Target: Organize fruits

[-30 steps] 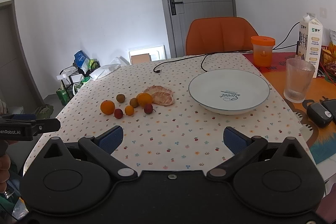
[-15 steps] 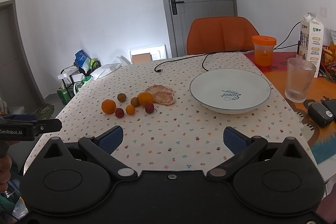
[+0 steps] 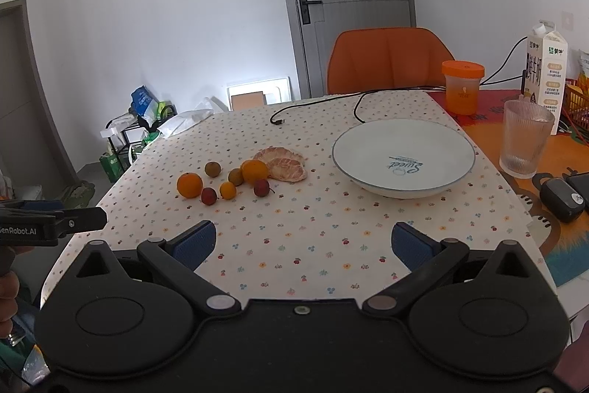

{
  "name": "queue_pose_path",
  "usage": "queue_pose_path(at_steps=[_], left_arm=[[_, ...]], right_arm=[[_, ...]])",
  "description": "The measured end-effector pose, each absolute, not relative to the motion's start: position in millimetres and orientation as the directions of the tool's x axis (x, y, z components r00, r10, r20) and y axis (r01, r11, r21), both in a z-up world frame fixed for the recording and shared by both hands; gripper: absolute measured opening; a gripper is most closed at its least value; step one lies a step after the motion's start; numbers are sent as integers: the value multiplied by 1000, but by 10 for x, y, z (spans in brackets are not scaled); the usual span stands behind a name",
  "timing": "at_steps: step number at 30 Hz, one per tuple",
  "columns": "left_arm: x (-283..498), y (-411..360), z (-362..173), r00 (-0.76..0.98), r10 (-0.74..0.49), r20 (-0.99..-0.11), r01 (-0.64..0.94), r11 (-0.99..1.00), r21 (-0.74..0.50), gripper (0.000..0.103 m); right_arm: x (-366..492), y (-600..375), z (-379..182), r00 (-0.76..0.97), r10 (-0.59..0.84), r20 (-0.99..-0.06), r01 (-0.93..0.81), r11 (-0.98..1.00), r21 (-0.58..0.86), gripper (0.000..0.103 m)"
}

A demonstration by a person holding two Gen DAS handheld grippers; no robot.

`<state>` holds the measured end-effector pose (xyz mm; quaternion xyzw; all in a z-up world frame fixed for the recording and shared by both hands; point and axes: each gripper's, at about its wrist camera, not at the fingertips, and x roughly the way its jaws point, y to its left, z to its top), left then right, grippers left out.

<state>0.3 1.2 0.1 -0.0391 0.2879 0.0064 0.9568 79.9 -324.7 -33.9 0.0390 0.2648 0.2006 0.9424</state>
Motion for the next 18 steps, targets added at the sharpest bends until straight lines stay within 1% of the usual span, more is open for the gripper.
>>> queue_pose_path(at_steps=[11, 18], left_arm=[[165, 42, -12, 845, -17, -534, -22, 998, -66, 103], [341, 87, -45, 853, -22, -522, -21, 997, -76, 103]], right_arm=[[919, -3261, -431, 782, 385, -490, -346, 922, 173, 103], [1013, -3200, -477, 786, 401, -470, -365, 915, 171, 103]])
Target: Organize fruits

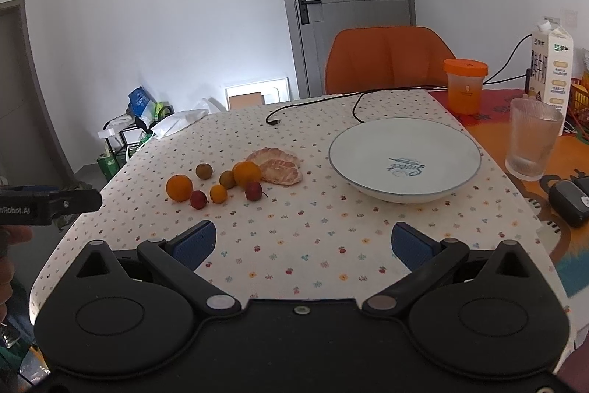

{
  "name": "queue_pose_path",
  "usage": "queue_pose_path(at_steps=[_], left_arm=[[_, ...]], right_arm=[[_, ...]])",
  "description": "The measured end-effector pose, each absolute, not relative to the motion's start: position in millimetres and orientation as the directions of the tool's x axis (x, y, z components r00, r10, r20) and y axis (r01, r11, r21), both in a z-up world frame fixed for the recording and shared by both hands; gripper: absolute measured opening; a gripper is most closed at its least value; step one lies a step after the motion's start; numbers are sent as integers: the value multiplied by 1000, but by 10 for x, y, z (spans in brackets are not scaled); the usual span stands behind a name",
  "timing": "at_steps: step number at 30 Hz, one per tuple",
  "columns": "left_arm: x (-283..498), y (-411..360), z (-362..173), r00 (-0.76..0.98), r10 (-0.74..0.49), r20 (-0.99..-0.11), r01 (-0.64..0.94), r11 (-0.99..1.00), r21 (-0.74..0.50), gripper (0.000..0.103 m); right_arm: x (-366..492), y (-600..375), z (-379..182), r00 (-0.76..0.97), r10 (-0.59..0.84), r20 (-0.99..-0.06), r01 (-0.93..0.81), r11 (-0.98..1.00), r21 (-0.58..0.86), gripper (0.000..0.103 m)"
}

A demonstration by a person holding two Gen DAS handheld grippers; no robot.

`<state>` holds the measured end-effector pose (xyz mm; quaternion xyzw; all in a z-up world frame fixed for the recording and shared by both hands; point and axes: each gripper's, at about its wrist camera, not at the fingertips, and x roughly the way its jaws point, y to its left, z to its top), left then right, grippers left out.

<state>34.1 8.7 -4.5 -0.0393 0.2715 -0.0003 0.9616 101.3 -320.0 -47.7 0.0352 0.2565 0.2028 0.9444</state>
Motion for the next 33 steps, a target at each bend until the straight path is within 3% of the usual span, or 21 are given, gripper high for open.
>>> queue_pose_path(at_steps=[28, 33], left_arm=[[988, 152, -383, 829, -68, -554, 4, 993, -116, 101], [1105, 166, -441, 826, -73, -558, 1, 992, -128, 91]], right_arm=[[1587, -2950, -700, 728, 501, -468, -456, 863, 215, 103], [1701, -2897, -729, 703, 539, -464, -487, 840, 239, 103]])
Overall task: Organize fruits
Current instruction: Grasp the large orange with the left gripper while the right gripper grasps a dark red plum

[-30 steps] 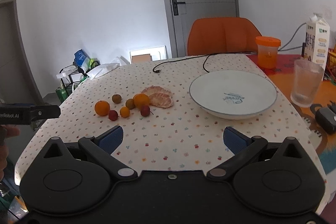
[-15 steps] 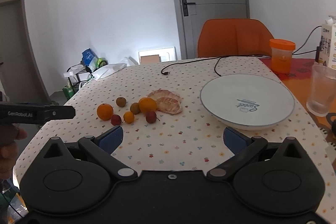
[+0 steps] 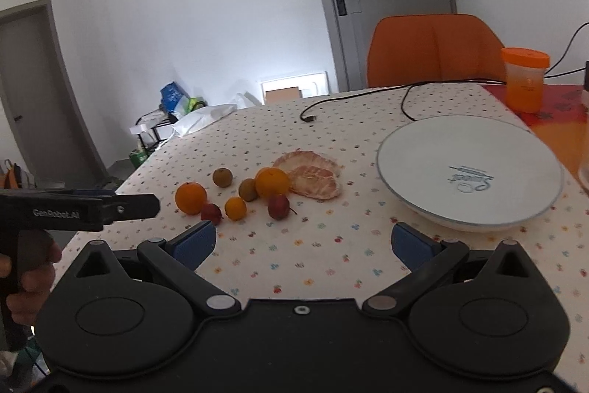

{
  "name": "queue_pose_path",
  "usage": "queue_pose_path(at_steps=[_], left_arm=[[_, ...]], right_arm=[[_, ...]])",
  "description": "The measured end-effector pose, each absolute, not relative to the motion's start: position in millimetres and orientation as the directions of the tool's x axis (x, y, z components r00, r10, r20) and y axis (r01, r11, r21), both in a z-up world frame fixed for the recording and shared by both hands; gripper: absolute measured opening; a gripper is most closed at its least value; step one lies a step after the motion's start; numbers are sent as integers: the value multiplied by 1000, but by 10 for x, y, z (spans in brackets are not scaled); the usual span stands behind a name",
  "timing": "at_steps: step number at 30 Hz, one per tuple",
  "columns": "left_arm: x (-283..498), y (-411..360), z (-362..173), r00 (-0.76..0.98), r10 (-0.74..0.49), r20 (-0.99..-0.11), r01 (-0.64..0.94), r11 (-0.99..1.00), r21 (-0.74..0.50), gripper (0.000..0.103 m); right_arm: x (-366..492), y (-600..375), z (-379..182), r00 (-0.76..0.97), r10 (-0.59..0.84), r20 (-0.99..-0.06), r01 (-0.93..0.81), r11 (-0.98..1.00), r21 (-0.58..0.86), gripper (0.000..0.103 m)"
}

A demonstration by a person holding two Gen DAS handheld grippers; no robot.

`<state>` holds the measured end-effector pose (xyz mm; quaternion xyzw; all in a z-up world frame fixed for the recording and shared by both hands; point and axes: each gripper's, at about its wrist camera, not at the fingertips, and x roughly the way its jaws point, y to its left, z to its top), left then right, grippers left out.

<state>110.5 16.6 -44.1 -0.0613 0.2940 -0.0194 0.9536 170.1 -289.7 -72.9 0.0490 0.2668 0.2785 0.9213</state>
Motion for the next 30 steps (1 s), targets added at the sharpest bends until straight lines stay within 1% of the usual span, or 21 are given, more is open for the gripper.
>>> queue_pose_path(at_steps=[2, 5, 8, 10, 12, 18, 21, 25, 30], left_arm=[[1165, 178, -473, 820, -74, -567, -5, 991, -137, 85], [1236, 179, -513, 812, -75, -579, -9, 990, -140, 76], [1311, 187, -554, 801, -79, -593, -12, 989, -148, 70], [1350, 208, -568, 801, -75, -595, -20, 988, -152, 68], [1397, 235, -576, 798, -75, -598, -27, 987, -159, 66], [1522, 340, -586, 797, -57, -602, -55, 985, -166, 64], [1595, 383, -609, 791, -55, -609, -62, 983, -170, 60], [1680, 433, -659, 783, -53, -620, -76, 981, -179, 56], [1774, 472, -735, 770, -49, -636, -92, 978, -187, 54]], right_arm=[[1753, -2855, -748, 690, 551, -469, -500, 832, 242, 101], [1832, -2811, -771, 677, 562, -475, -507, 824, 252, 92], [1918, -2785, -802, 665, 569, -484, -505, 820, 270, 85], [1972, -2766, -825, 655, 572, -493, -504, 818, 279, 81], [2026, -2741, -843, 646, 577, -500, -505, 814, 287, 74], [2152, -2649, -864, 625, 590, -512, -519, 803, 293, 64], [2222, -2599, -875, 614, 595, -519, -520, 799, 301, 57], [2302, -2519, -891, 600, 600, -530, -527, 794, 303, 53], [2423, -2422, -932, 579, 599, -553, -529, 792, 304, 46]])
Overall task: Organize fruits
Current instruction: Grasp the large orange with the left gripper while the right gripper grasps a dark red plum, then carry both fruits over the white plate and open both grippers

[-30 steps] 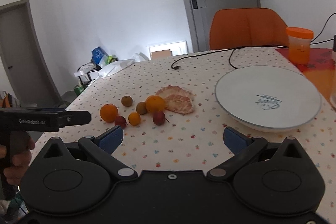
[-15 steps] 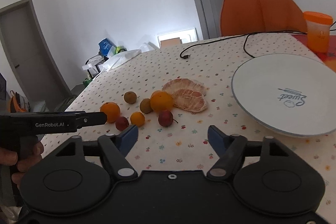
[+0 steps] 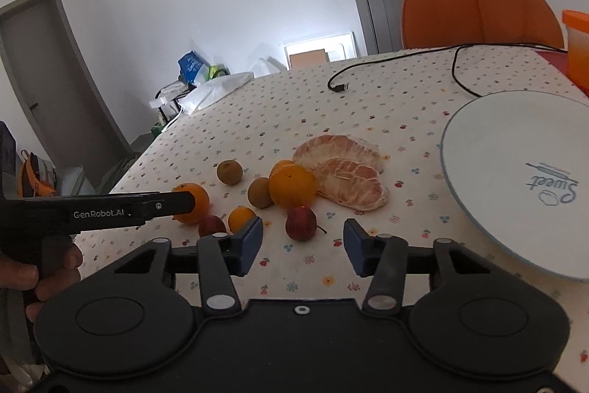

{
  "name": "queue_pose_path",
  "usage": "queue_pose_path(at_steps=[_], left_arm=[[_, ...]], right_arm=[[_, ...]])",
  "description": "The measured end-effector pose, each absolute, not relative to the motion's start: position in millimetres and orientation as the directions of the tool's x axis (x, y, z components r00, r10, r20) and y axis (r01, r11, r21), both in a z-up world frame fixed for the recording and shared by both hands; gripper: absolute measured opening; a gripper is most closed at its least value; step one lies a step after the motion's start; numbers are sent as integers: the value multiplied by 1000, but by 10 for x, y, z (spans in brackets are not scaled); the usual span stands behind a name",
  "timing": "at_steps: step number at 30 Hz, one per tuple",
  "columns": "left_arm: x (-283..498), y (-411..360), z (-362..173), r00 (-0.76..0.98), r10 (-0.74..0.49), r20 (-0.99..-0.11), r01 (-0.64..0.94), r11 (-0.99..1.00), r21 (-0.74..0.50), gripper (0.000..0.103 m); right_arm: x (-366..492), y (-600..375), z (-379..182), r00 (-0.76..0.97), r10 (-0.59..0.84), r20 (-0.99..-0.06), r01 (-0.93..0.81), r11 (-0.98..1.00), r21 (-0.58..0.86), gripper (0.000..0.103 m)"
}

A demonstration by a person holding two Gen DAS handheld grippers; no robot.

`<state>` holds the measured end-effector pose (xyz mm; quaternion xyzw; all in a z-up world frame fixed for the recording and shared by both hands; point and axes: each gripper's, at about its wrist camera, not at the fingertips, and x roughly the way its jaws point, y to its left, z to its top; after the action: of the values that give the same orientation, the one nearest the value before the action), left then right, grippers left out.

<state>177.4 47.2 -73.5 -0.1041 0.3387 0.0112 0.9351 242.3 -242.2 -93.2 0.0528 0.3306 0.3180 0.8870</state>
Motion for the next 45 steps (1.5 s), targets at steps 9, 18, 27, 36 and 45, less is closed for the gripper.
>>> queue_pose_path(at_steps=[9, 18, 27, 36, 45], left_arm=[[1867, 507, -815, 766, -83, -638, -80, 972, -222, 42], [1704, 511, -674, 781, -24, -624, -127, 972, -196, 41], [1508, 521, -509, 805, 3, -593, -148, 969, -196, 41], [1457, 267, -369, 831, -54, -553, -73, 976, -204, 41], [1578, -132, -277, 835, -142, -531, 34, 977, -209, 41]], right_arm=[[2544, -2293, -998, 562, 596, -573, -539, 790, 292, 43], [2623, -2284, -1092, 541, 621, -567, -544, 773, 327, 25], [2541, -2347, -995, 545, 638, -545, -561, 760, 328, 20], [2354, -2539, -901, 574, 633, -520, -547, 769, 332, 20], [2265, -2907, -717, 653, 594, -470, -500, 804, 322, 20]])
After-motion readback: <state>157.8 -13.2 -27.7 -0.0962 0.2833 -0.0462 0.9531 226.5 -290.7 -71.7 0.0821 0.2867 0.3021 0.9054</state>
